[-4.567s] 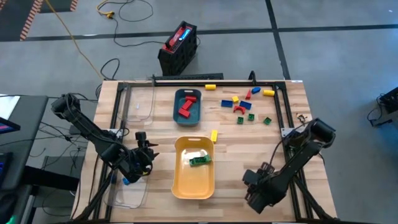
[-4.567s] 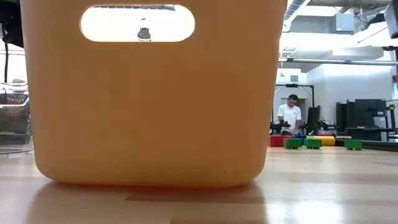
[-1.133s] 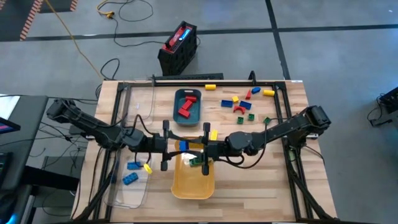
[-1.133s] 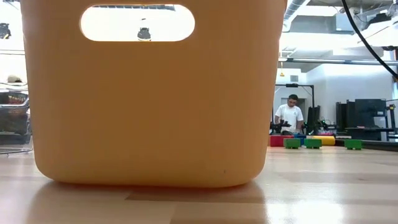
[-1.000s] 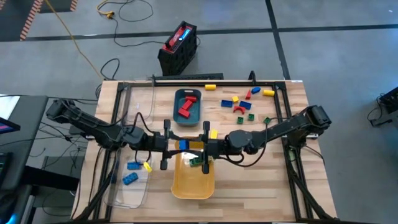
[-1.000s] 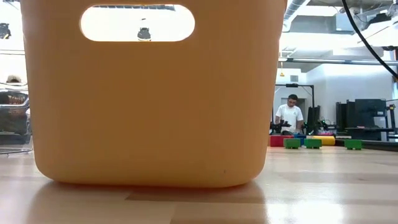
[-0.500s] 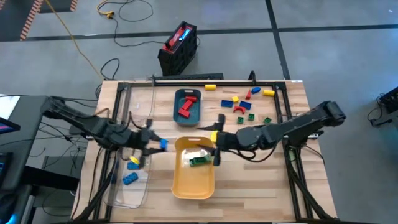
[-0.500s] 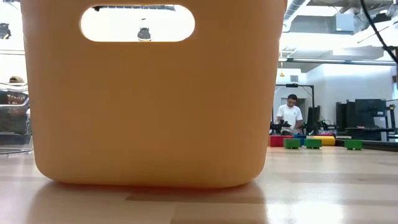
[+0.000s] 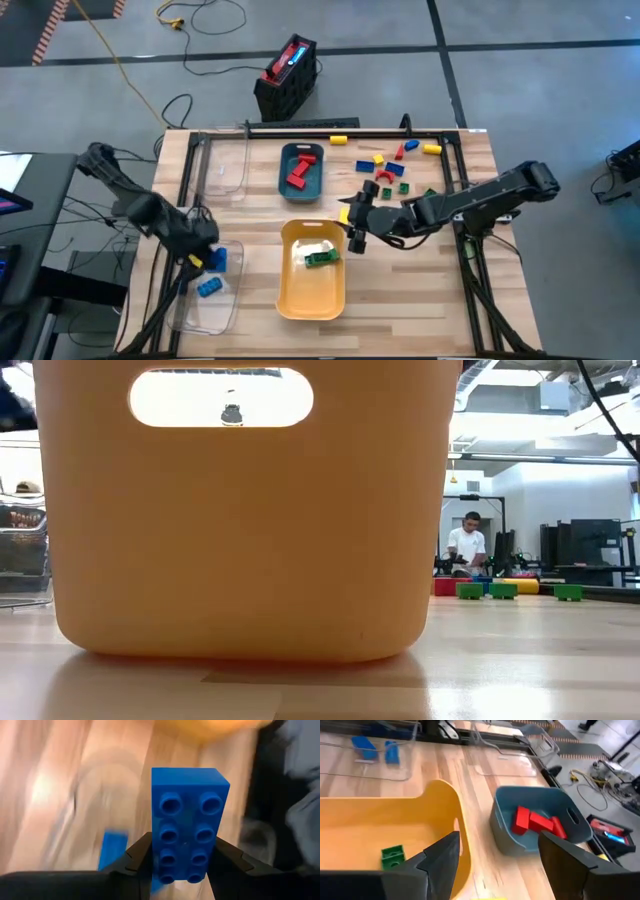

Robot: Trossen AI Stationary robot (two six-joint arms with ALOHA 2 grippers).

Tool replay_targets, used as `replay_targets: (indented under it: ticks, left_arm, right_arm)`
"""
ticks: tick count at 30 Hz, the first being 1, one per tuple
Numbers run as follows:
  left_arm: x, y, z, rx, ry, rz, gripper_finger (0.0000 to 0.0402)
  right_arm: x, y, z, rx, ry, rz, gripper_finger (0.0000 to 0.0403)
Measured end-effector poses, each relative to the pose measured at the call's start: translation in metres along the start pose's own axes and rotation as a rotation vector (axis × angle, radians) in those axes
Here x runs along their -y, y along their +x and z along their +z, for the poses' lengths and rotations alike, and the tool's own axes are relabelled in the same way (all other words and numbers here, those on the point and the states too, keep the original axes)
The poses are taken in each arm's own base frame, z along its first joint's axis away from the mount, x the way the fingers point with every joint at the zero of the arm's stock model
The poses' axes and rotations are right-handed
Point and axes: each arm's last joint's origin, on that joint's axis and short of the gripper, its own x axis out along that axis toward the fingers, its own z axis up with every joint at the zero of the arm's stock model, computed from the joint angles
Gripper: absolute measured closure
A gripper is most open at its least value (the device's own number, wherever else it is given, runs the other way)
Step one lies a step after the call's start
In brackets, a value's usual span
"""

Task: Sort blocks
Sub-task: Put the rectangular blue game piece into the bottom transparent bin

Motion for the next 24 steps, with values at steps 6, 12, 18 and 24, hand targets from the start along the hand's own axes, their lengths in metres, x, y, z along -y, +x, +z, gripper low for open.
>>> replay_targets:
  ticks: [6,12,18,24]
  left_arm:
    - [0.017,0.041,-0.017,-0.265,-0.005,0.203,0.0263]
    - [0.022,0.074,-0.023,-0.379,0.000,0.380,0.0261]
    - [0.023,0.089,-0.025,-0.416,0.035,0.439,0.0211]
    - [0.022,0.082,-0.026,-0.466,0.020,0.436,0.0165]
  right_arm:
    - [0.005,-0.008,0.001,0.007,0.017,-0.029,0.0128]
    - [0.009,-0.016,0.006,0.033,0.033,-0.030,0.0128]
    - [0.010,-0.017,0.002,0.002,0.044,-0.025,0.0128]
    - [0.018,-0.013,-0.009,-0.120,0.061,-0.053,0.0128]
